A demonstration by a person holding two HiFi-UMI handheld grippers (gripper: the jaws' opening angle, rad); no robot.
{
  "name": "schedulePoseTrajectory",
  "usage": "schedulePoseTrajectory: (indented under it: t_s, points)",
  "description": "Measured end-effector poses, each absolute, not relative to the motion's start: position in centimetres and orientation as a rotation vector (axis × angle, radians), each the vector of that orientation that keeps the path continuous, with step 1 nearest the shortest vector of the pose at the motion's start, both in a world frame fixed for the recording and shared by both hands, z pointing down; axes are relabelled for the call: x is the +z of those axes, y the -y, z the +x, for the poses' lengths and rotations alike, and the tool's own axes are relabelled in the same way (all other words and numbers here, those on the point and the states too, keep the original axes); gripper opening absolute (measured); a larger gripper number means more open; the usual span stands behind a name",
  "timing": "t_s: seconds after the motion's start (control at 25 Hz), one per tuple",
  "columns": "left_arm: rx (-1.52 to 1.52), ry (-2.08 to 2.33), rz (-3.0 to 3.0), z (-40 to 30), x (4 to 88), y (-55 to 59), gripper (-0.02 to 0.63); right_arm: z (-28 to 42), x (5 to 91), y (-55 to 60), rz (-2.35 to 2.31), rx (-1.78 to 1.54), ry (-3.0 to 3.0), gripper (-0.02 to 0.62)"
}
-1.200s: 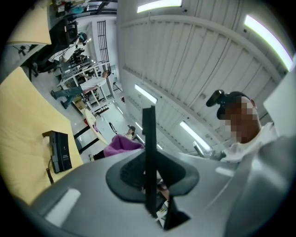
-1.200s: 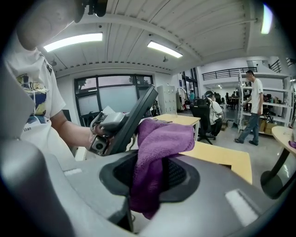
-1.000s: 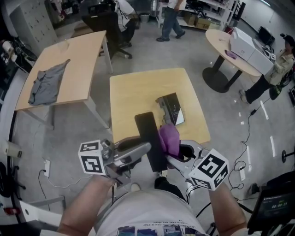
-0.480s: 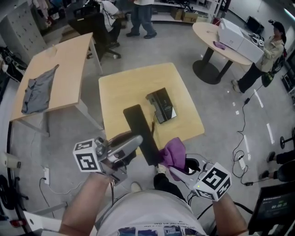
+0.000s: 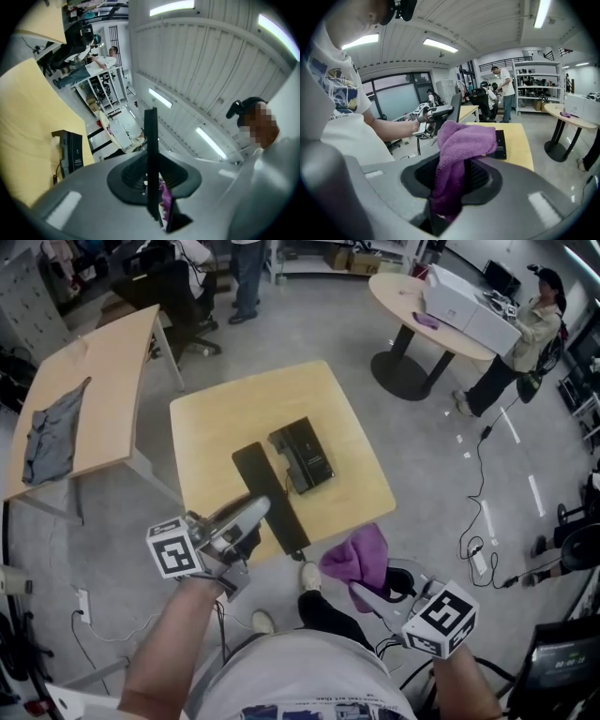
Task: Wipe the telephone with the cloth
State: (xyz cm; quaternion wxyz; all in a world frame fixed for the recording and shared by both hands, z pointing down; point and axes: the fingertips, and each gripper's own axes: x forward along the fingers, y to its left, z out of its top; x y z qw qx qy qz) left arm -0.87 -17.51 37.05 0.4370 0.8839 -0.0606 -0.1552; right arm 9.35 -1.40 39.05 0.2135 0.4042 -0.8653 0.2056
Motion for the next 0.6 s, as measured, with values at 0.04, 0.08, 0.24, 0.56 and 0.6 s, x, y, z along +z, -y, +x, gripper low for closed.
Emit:
schedulePoseTrajectory:
  t_s: [0.04,0.08,0.24,0.56,0.6]
  points:
    - [-0.379,0.166,2.192,-0.6,37.8,18.0,0.081,9.7,39.1,1.7,1.130,0.573,2.398,0.117]
    - [-0.371,0.182,2.185,-0.2,38.6,18.6,0.081,10.0,39.1,2.0,1.135,0.576,2.396,0.117]
    - [-0.364,0.221,2.131,1.9,41.4,20.6,0.081,11.7,39.1,3.6,1.130,0.588,2.396,0.117]
    - [-0.305,0.309,2.104,4.6,47.4,24.9,0.081,14.7,40.0,7.6,1.098,0.600,2.388,0.117]
    - [-0.305,0.318,2.100,4.8,48.0,25.5,0.081,14.9,40.1,8.1,1.089,0.600,2.386,0.117]
